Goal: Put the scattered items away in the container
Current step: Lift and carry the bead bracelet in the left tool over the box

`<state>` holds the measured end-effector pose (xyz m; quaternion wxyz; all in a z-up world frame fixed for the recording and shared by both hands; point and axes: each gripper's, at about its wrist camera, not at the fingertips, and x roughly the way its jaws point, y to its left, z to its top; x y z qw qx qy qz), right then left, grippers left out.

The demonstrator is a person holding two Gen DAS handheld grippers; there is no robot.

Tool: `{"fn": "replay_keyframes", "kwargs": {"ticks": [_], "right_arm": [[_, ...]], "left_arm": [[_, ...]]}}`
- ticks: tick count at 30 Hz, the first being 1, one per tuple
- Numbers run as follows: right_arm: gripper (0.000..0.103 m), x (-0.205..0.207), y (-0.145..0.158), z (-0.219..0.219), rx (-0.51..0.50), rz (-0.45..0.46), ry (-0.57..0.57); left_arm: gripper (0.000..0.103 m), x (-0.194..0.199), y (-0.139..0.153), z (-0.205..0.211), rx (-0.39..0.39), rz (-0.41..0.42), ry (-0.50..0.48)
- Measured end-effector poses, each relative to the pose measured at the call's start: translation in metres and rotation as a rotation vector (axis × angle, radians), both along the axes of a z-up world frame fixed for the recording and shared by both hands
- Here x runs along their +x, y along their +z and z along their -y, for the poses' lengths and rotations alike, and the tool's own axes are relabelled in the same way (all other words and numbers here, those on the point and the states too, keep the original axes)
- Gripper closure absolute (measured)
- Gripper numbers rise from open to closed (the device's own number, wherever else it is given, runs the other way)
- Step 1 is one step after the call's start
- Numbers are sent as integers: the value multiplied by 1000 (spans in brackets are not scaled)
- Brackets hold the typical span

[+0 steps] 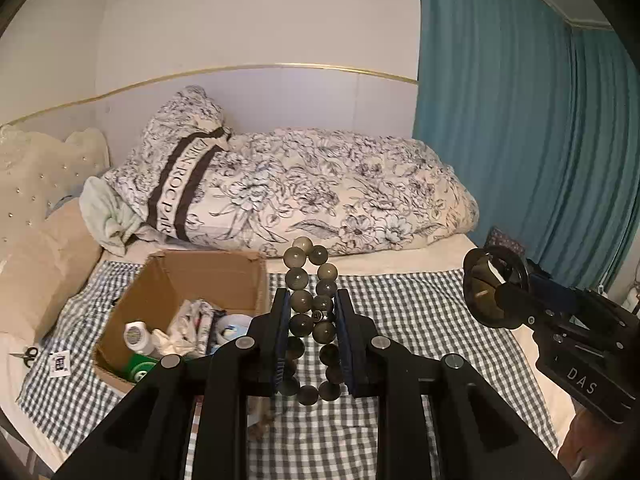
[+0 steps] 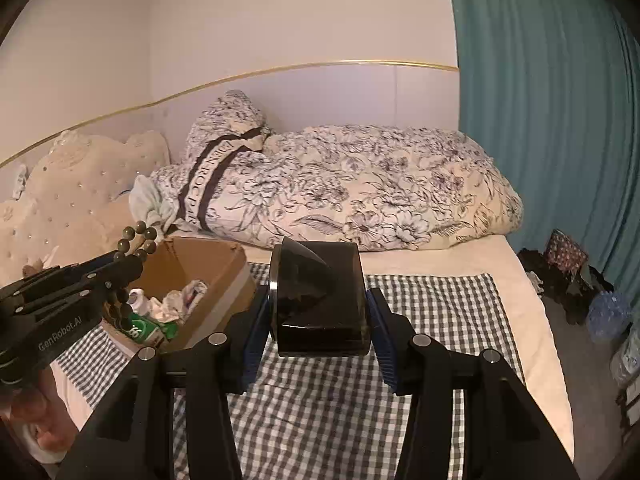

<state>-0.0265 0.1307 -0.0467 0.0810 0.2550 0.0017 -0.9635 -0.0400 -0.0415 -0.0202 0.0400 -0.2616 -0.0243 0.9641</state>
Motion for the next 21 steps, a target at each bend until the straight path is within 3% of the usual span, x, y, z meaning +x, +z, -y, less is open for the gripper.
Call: {"fn": "replay_keyframes", "kwargs": {"ticks": [13,21], "right_arm": [[56,-11,9,42,8,-12,50],[56,-33,8,78,12,-3,100]], "left_arm": [[81,1,6,49,-20,-3,41],[81,-14,-7,85,-18,42,94]]}}
